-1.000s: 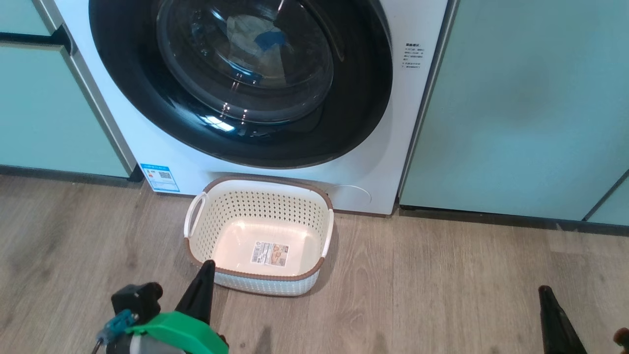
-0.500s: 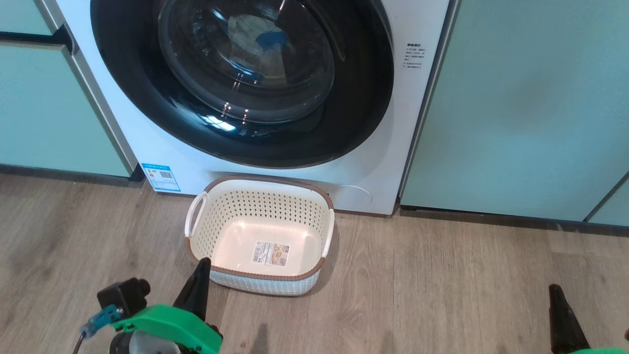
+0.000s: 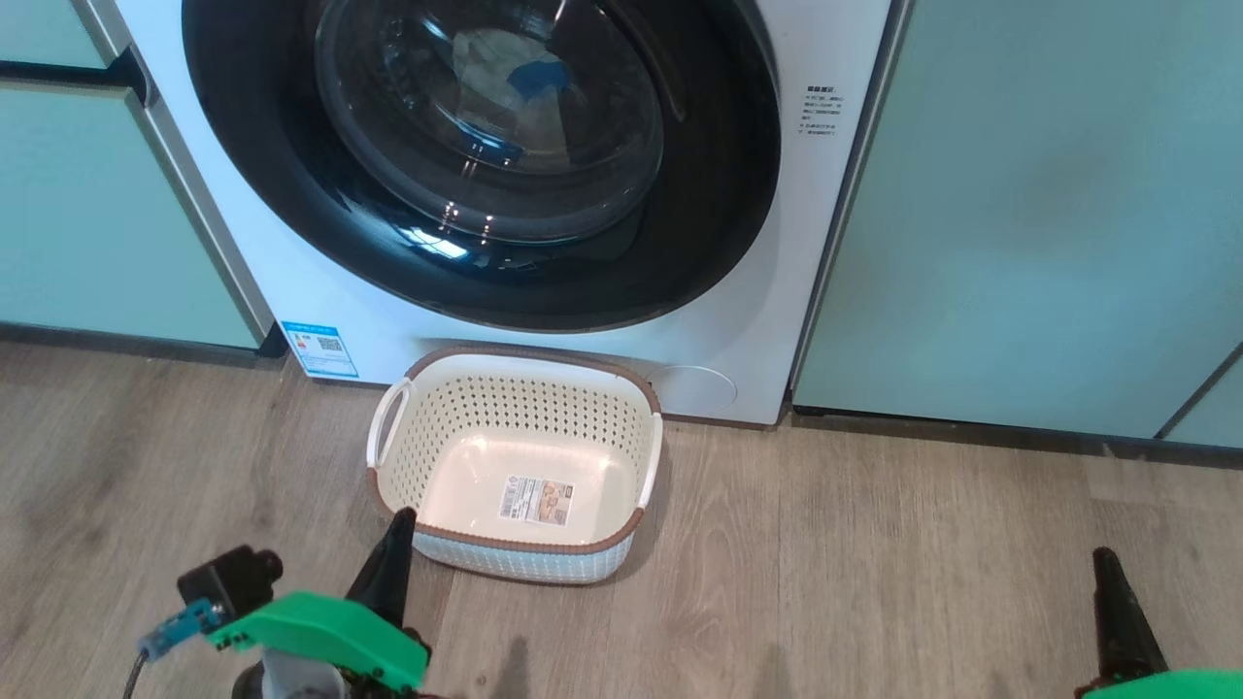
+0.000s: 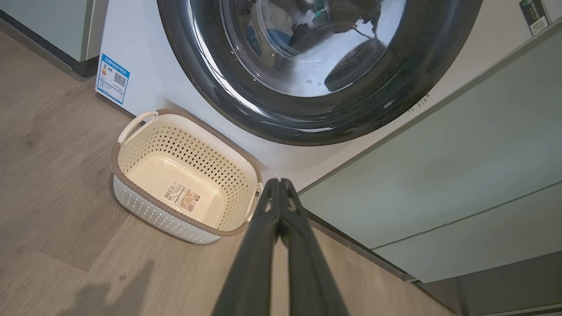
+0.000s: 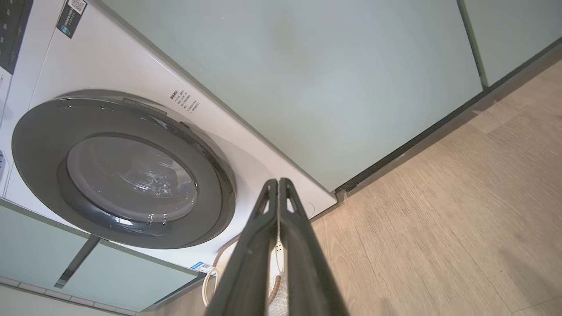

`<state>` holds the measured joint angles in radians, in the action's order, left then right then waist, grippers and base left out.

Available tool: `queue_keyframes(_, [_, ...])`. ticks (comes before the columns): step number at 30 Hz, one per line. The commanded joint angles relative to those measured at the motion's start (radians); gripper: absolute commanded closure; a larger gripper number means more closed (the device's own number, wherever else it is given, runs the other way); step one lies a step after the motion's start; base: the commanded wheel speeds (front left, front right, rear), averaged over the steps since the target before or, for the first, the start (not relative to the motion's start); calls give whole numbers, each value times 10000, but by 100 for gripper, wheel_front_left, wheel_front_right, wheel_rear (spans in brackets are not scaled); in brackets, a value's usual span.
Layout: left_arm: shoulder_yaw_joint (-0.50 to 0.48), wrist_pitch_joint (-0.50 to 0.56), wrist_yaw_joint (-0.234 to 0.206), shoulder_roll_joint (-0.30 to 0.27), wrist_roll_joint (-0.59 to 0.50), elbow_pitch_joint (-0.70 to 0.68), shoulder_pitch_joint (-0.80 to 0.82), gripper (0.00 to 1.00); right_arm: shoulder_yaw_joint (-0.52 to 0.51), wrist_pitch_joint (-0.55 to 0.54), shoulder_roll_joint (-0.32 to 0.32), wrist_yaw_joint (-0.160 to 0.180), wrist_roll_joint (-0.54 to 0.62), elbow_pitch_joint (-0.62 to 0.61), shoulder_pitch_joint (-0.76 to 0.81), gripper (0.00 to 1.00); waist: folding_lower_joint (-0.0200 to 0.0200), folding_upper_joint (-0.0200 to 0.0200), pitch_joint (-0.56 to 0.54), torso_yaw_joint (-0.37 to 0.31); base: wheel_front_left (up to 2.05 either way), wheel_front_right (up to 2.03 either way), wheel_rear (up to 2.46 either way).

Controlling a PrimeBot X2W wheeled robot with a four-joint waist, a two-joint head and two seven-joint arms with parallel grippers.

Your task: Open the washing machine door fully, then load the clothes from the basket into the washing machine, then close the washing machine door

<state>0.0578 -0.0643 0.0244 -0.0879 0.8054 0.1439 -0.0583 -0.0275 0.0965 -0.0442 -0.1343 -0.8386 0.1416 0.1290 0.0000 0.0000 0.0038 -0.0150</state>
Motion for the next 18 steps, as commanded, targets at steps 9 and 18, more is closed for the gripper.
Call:
queue_keyframes(9, [-432, 204, 192, -32, 1074, -143, 657, 100, -17, -222, -254, 18, -1080, -118, -750, 100, 0, 0, -1, 18, 0, 0, 0])
queue_keyframes(18, [-583, 401, 313, 4, 2070, 18, 795, 100, -68, -431, -275, 20, -2061, 39, -970, 100, 0, 0, -1, 36, 0, 0, 0])
